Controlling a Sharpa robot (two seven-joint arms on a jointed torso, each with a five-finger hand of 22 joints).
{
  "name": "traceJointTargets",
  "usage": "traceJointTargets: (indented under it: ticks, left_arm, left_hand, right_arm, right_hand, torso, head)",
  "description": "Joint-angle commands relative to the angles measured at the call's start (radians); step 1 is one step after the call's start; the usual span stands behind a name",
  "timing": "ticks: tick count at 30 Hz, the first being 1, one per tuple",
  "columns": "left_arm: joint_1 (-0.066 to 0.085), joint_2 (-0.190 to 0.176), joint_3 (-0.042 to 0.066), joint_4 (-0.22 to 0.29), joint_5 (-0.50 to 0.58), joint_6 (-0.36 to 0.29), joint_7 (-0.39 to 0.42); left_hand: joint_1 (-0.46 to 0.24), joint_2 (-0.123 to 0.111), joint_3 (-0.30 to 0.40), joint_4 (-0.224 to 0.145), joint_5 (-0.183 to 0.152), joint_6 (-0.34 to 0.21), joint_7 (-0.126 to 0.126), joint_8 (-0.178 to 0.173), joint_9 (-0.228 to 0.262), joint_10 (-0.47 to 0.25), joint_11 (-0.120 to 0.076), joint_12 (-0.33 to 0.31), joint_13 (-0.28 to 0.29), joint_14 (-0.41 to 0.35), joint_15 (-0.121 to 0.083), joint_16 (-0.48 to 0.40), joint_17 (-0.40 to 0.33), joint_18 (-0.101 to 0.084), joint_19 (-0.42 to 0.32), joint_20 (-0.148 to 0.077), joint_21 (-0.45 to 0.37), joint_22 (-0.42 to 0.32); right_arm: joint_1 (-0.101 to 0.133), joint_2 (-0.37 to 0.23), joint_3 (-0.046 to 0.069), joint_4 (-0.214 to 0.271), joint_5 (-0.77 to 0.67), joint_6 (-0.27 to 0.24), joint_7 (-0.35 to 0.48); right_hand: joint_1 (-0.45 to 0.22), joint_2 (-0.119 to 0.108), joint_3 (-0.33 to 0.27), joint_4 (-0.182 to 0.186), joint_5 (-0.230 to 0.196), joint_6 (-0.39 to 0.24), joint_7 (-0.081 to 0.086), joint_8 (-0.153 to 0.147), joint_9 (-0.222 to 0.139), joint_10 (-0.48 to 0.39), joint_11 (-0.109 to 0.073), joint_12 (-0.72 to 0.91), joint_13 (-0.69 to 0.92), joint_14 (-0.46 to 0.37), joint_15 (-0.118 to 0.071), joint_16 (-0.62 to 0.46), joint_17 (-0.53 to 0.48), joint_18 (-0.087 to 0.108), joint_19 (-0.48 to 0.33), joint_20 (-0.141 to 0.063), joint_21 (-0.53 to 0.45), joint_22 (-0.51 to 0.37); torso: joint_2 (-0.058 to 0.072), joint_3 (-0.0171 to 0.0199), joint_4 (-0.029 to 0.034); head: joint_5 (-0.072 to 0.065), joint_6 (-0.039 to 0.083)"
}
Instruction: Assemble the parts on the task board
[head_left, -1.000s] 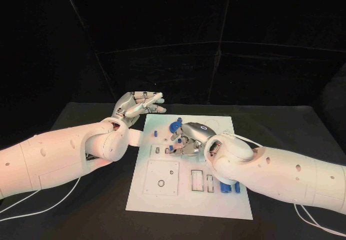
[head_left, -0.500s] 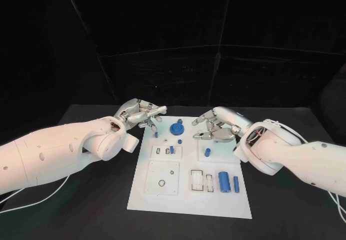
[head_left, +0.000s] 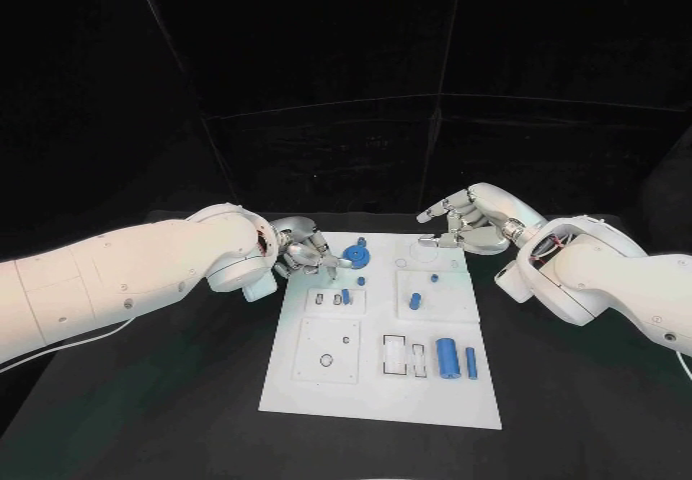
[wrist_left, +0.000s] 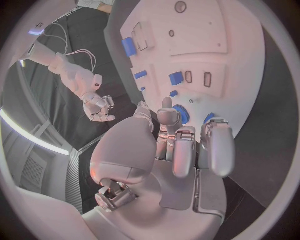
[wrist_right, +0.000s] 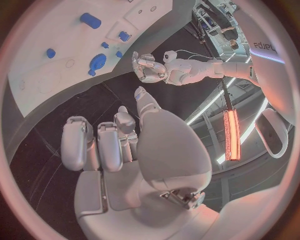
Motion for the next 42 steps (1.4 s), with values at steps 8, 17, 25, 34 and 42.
traceJointTargets:
  ticks: [8,17,25,34,42]
  left_arm:
    - [0.031,0.082,-0.039,-0.047,-0.188,0.129,-0.180]
    - [0.039,0.127,-0.057,-0.080,-0.204,0.169,-0.192]
    - [0.042,0.158,-0.071,-0.103,-0.205,0.199,-0.196]
    - [0.042,0.179,-0.074,-0.120,-0.205,0.217,-0.197]
    - [0.043,0.191,-0.074,-0.124,-0.199,0.209,-0.195]
  left_hand:
    - [-0.034,0.023,-0.041,0.003,-0.023,-0.032,-0.004,0.053,0.070,-0.001,-0.008,0.046,0.046,0.104,-0.008,0.003,0.263,-0.019,0.043,-0.005,0.037,0.060]
    - [-0.036,0.025,-0.050,0.001,-0.023,-0.040,-0.005,0.064,0.087,0.000,-0.009,0.057,0.057,0.104,-0.008,0.003,0.263,-0.021,0.046,-0.005,0.045,0.072]
    - [-0.033,0.025,-0.051,0.000,-0.023,-0.043,-0.005,0.067,0.092,0.000,-0.009,0.059,0.059,0.104,-0.008,0.003,0.263,-0.022,0.047,-0.005,0.047,0.076]
    - [-0.025,0.027,-0.052,-0.001,-0.022,-0.048,-0.004,0.071,0.100,-0.004,-0.009,0.058,0.058,0.104,-0.008,0.003,0.263,-0.022,0.046,-0.005,0.048,0.078]
    - [-0.016,0.031,-0.051,-0.002,-0.022,-0.052,-0.004,0.076,0.108,-0.004,-0.009,0.060,0.060,0.104,-0.008,0.003,0.263,-0.020,0.044,-0.005,0.045,0.073]
  right_arm:
    - [0.004,0.006,0.001,-0.013,0.027,0.013,-0.015]
    - [0.005,0.009,0.001,-0.016,0.021,0.016,-0.029]
    - [0.005,0.012,0.001,-0.019,0.018,0.020,-0.035]
    - [0.005,0.016,0.001,-0.021,0.018,0.022,-0.040]
    - [0.005,0.021,0.001,-0.024,0.018,0.025,-0.044]
  right_hand:
    - [0.015,0.005,-0.017,-0.001,0.028,0.003,-0.002,0.006,0.000,-0.008,-0.002,-0.011,-0.007,0.041,-0.002,-0.010,-0.008,0.013,-0.009,-0.002,-0.010,-0.008]
    - [0.019,0.009,-0.028,0.000,0.054,0.003,-0.002,0.008,0.000,-0.008,-0.002,-0.011,-0.010,0.042,-0.003,-0.014,-0.010,0.014,-0.009,-0.004,-0.013,-0.010]
    - [0.021,0.010,-0.033,0.000,0.065,0.003,-0.002,0.008,0.000,-0.008,-0.003,-0.012,-0.011,0.042,-0.003,-0.015,-0.011,0.014,-0.009,-0.004,-0.014,-0.012]
    - [0.021,0.011,-0.035,0.001,0.070,0.002,-0.002,0.008,-0.001,-0.009,-0.002,-0.013,-0.013,0.042,-0.003,-0.016,-0.011,0.014,-0.010,-0.004,-0.015,-0.014]
    - [0.020,0.012,-0.036,0.002,0.073,0.002,-0.002,0.008,-0.001,-0.009,-0.002,-0.012,-0.012,0.042,-0.003,-0.017,-0.012,0.014,-0.011,-0.004,-0.016,-0.015]
  torso:
    - [-0.005,0.0025,-0.0021]
    - [-0.004,0.0017,-0.0016]
    - [-0.004,0.0010,-0.0008]
    - [-0.004,0.0011,-0.0012]
    - [-0.005,0.0012,-0.0004]
  head:
    - [0.006,-0.007]
    - [0.004,-0.015]
    - [0.005,-0.018]
    - [0.004,-0.022]
    - [0.003,-0.025]
